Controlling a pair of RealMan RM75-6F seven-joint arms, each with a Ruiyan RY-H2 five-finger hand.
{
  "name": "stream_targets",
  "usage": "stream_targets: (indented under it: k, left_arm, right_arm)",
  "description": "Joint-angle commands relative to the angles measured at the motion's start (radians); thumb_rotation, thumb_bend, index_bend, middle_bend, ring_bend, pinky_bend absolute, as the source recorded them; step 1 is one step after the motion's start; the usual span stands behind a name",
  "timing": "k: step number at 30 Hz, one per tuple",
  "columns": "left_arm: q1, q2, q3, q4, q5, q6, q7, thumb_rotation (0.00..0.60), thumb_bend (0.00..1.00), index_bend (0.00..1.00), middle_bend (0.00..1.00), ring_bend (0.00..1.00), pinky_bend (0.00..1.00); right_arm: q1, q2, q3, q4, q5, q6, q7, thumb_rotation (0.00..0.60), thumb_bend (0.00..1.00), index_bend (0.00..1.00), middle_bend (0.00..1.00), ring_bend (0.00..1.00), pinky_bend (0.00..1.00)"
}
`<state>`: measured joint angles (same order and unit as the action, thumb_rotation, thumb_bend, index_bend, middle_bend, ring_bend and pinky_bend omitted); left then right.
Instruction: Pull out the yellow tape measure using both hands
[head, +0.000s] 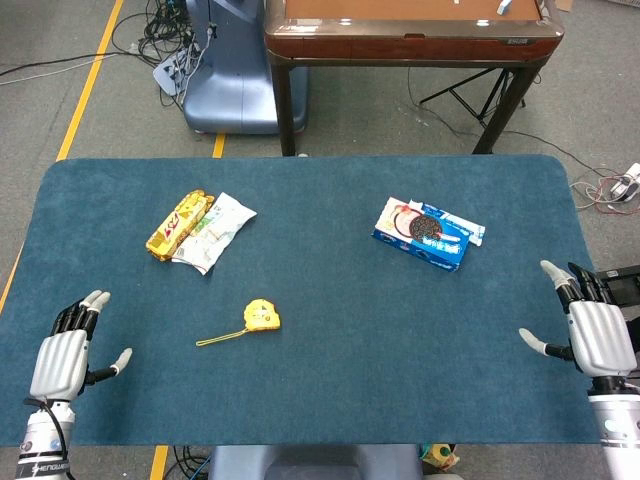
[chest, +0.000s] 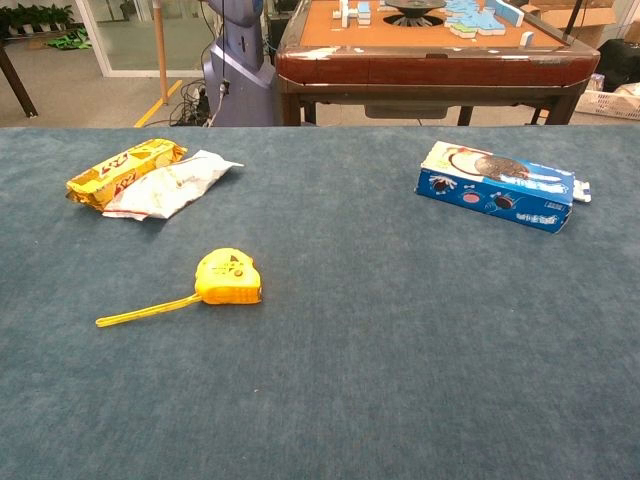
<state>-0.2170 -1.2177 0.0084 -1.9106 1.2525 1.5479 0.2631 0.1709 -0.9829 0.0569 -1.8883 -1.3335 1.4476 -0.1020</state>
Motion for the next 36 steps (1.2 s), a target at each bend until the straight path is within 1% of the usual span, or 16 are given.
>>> stream_targets:
  k: [1,5,7,11,14,17,23,32,36]
  left_arm:
    - [0.009,-0.009,0.002,0.000,0.008,-0.002,0.019,0.539,0.23,0.10,0.08,0.07,0.07]
    - [0.006,-0.017,-0.007,0.006,0.018,-0.022,0.023,0.544,0.23,0.11,0.08,0.07,0.07]
    - [-0.005,-0.024,-0.018,0.015,0.027,-0.042,0.021,0.544,0.23,0.11,0.08,0.07,0.07]
    - [-0.046,-0.037,-0.045,0.032,0.036,-0.105,0.026,0.542,0.23,0.12,0.08,0.07,0.07]
    - [-0.082,-0.048,-0.060,0.043,0.027,-0.165,0.045,0.562,0.23,0.12,0.08,0.07,0.07]
    - [-0.132,-0.065,-0.077,0.049,-0.004,-0.247,0.088,0.574,0.23,0.12,0.08,0.07,0.07]
    - [-0.216,-0.137,-0.109,0.082,-0.070,-0.352,0.185,0.572,0.23,0.12,0.08,0.07,0.07]
    - [-0.348,-0.247,-0.159,0.125,-0.231,-0.461,0.360,0.573,0.23,0.12,0.08,0.06,0.07]
    - [-0.401,-0.289,-0.168,0.142,-0.288,-0.487,0.421,0.572,0.23,0.12,0.08,0.06,0.07]
  right_arm:
    - [-0.005,0.000,0.004,0.002,-0.001,0.001,0.004,0.600,0.24,0.12,0.20,0.07,0.07]
    - [-0.012,0.004,0.013,-0.003,-0.010,0.011,0.009,0.600,0.24,0.12,0.20,0.07,0.07]
    - [-0.015,0.013,0.026,-0.011,-0.010,0.025,0.012,0.600,0.24,0.12,0.20,0.07,0.07]
    - [-0.017,0.039,0.062,-0.028,0.008,0.050,0.003,0.600,0.24,0.12,0.20,0.07,0.07]
    - [-0.017,0.056,0.081,-0.038,0.019,0.061,-0.008,0.600,0.24,0.12,0.20,0.07,0.07]
    - [-0.018,0.071,0.100,-0.047,0.034,0.069,-0.017,0.600,0.24,0.12,0.20,0.07,0.07]
    - [-0.026,0.080,0.112,-0.048,0.046,0.074,-0.013,0.600,0.24,0.12,0.20,0.07,0.07]
    - [-0.044,0.088,0.112,-0.040,0.057,0.071,0.000,0.600,0.24,0.12,0.20,0.07,0.07]
    - [-0.052,0.093,0.113,-0.036,0.060,0.073,0.006,0.600,0.24,0.12,0.20,0.07,0.07]
